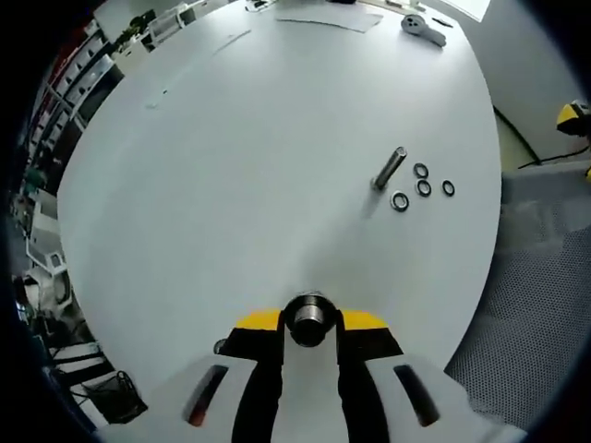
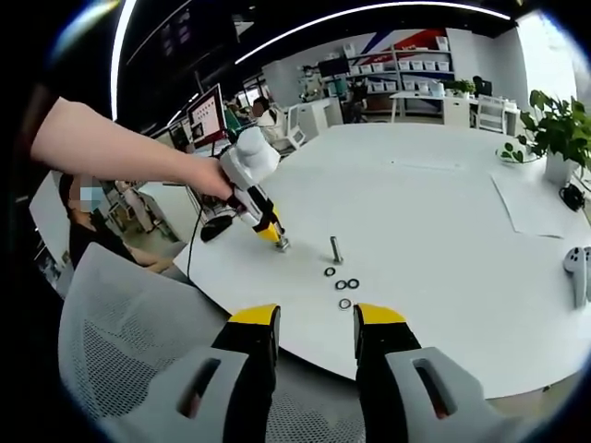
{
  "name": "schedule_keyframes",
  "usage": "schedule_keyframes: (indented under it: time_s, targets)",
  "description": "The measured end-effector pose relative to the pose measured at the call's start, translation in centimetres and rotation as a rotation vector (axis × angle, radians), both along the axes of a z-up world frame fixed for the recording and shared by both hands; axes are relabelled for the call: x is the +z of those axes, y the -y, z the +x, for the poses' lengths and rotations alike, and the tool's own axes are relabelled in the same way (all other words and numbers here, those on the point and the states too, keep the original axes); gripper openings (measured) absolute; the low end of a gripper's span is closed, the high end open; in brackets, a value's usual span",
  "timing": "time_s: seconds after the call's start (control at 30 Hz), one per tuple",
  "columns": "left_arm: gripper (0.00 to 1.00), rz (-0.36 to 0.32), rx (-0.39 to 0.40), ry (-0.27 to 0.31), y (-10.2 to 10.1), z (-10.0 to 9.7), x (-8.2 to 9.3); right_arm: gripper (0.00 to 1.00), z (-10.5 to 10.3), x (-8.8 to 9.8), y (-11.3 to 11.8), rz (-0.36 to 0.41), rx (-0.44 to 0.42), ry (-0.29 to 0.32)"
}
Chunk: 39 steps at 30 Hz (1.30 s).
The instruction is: Place the washer onto the threaded stud by aligning its center hole with the stud, sliding it down to the base, and recovering from edge contact or off-axis alignment until the washer reaches the visible bottom stop.
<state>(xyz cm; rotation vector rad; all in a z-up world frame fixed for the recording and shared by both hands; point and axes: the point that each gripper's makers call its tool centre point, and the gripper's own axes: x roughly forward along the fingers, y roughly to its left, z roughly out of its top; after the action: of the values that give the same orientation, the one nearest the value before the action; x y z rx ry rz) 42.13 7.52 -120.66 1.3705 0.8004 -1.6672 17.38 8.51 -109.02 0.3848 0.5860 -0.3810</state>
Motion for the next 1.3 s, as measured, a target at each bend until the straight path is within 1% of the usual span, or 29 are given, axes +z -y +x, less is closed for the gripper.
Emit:
schedule_keyframes:
  time_s: [0.1,0.13,0.2,0.27,0.33,0.4,0.53,0.67,0.87,0.93,1.0,1.07,1.17,1.23,1.27,1.3]
  targets:
    - [0.19,0.011,0.008,-0.001,0.0,0.2,-1.3,0.34,0.0,0.1,0.0,0.0,-0.005,0.002]
    - [0.19,0.012,0.006,-0.001,0.3,0.2,-1.6,0.34,0.0,0.0,0.0,0.002,-0.006,0.004]
    - [0.19,0.009,0.008,-0.003,0.0,0.1,-2.0,0.34,0.0,0.0,0.1,0.004,-0.01,0.005]
    - [0.2,0.009,0.012,-0.002,0.1,0.1,-2.1,0.34,0.1,0.0,-0.1,0.005,-0.004,0.0]
    - [0.2,0.015,0.022,-0.005,0.2,0.2,-2.8,0.34,0.1,-0.1,-0.2,0.003,0.006,-0.01]
    - [0.2,0.004,0.032,-0.011,0.6,0.6,-2.8,0.34,0.1,-0.2,-0.3,0.007,0.008,-0.013]
    - [0.2,0.001,0.023,-0.018,0.4,0.5,-2.8,0.34,0.0,-0.3,-0.3,0.011,0.007,-0.018]
    - [0.21,0.018,0.054,-0.033,0.0,0.7,-3.0,0.34,0.0,-0.5,-0.4,0.015,0.014,-0.03]
    - [0.24,0.009,0.056,-0.034,-0.5,0.3,-2.4,0.34,-0.2,-0.7,-0.4,0.013,0.015,-0.039]
    - [0.27,0.0,0.061,-0.029,-1.1,0.3,-2.0,0.34,-0.3,-0.7,-0.4,0.014,0.011,-0.042]
    - [0.28,-0.007,0.08,-0.029,-1.4,0.6,-1.7,0.35,-0.4,-0.9,-0.3,0.01,0.006,-0.051]
    - [0.28,-0.021,0.097,-0.032,-1.3,0.5,-1.0,0.35,-0.5,-1.0,-0.3,0.012,0.003,-0.058]
    - [0.28,-0.035,0.118,-0.045,-1.3,0.9,-0.7,0.35,-0.4,-1.0,-0.2,0.009,0.0,-0.06]
    - [0.28,-0.04,0.155,-0.072,-1.4,1.0,-0.2,0.35,-0.6,-1.0,-0.1,0.008,-0.006,-0.064]
    - [0.28,-0.053,0.17,-0.082,-1.4,1.1,0.2,0.35,-0.6,-1.0,-0.1,0.008,-0.007,-0.065]
    - [0.29,-0.058,0.175,-0.084,-1.5,1.0,0.7,0.35,-0.6,-1.0,-0.1,0.007,-0.007,-0.066]
